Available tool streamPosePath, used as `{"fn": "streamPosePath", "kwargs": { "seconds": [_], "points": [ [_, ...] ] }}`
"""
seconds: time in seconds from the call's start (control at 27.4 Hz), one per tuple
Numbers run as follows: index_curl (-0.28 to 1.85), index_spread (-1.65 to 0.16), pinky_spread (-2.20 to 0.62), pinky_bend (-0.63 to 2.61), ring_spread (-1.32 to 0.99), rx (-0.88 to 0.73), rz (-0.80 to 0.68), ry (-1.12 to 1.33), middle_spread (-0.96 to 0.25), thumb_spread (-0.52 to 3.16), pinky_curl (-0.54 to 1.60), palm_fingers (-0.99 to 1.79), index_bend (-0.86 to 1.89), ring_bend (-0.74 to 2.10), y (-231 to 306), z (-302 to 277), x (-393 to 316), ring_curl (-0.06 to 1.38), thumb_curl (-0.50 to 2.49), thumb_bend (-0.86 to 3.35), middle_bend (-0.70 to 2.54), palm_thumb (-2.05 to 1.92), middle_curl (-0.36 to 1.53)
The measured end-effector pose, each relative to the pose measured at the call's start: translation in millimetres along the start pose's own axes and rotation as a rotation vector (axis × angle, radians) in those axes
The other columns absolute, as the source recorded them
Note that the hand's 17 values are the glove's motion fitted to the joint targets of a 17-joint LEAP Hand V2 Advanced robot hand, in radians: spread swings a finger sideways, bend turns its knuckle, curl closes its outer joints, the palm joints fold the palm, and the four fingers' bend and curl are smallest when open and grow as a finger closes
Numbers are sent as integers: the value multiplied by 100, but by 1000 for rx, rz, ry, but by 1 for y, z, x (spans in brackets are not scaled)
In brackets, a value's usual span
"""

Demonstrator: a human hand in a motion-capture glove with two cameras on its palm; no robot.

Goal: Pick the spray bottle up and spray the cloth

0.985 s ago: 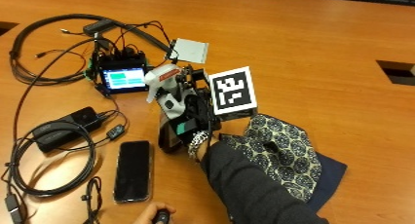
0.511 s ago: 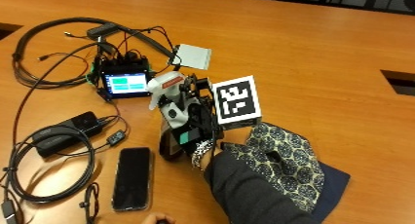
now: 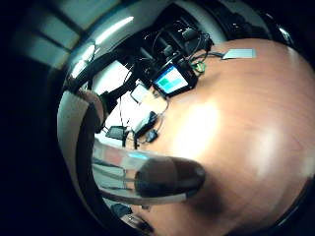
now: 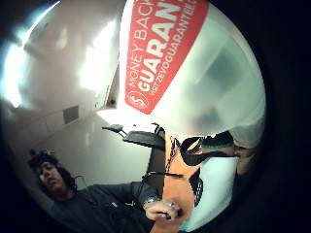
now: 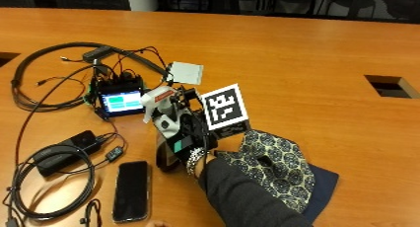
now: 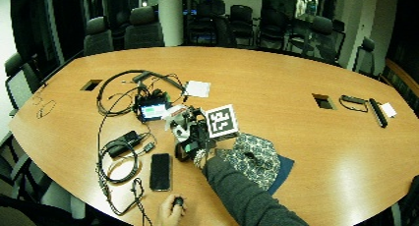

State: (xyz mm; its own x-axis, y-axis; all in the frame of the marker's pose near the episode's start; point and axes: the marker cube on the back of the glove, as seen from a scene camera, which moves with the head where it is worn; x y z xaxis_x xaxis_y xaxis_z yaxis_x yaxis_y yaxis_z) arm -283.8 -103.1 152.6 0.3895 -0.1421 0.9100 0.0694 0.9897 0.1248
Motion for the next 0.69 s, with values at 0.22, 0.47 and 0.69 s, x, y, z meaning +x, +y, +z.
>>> {"fn": "streamPosePath", "kwargs": {
  "seconds": [0.22,0.47,0.69],
  "points": [
    [46,-29,-23,41,-21,-25,74,-27,-22,118,41,111,13,63,-2,2,6,46,51,-1,48,89,55],
    [44,-31,-7,35,-18,-81,93,15,-22,112,40,83,11,50,8,-1,8,43,51,-1,38,90,51],
    [38,-33,10,35,-15,-70,134,120,-16,111,39,57,8,43,41,-27,1,40,52,-1,29,95,47]
  ]
}}
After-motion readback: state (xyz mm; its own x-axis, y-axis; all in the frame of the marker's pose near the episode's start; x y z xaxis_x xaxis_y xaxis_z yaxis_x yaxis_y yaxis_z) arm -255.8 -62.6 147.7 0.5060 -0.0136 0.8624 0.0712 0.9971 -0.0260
